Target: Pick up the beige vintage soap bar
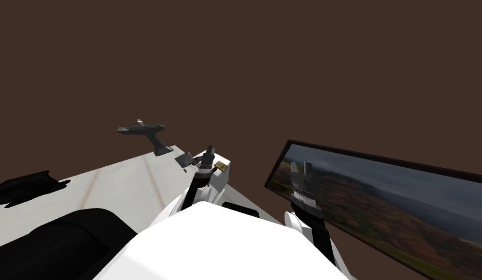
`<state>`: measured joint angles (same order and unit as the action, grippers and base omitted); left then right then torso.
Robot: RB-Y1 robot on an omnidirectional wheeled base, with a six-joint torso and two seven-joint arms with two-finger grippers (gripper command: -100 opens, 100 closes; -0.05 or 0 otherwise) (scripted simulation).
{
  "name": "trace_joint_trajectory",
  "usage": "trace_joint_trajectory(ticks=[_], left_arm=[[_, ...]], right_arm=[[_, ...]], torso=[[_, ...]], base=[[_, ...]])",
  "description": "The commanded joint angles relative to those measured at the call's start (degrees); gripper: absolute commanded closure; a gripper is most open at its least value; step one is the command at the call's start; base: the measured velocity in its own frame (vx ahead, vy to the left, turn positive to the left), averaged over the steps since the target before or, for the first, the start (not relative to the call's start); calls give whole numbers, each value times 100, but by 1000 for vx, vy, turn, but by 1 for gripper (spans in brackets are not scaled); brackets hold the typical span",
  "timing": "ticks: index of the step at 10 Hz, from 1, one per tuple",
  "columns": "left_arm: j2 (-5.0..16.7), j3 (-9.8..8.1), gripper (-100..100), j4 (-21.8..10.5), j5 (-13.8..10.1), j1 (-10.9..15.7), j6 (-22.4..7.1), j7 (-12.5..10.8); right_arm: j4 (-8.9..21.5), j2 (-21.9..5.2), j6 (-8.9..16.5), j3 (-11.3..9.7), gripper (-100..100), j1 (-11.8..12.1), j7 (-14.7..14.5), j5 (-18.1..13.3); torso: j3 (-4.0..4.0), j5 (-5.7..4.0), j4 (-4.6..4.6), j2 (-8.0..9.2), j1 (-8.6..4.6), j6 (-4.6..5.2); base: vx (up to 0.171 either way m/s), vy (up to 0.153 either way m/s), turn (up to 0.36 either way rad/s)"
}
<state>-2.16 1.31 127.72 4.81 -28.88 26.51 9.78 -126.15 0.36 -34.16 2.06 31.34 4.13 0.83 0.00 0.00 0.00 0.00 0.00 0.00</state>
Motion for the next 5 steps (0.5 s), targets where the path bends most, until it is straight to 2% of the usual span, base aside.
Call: trace_joint_trajectory(ticks=[1, 5], left_arm=[[233, 12, -100, -69, 3, 9, -10, -11], [786, 72, -100, -452, 18, 63, -60, -74]], right_arm=[[0, 0, 0, 0, 0, 0, 0, 0], [0, 0, 0, 0, 0, 0, 0, 0]], torso=[[0, 0, 0, 0, 0, 0], [-1, -1, 0, -1, -6, 1]], base=[[0, -8, -24], [2, -20, -39]])
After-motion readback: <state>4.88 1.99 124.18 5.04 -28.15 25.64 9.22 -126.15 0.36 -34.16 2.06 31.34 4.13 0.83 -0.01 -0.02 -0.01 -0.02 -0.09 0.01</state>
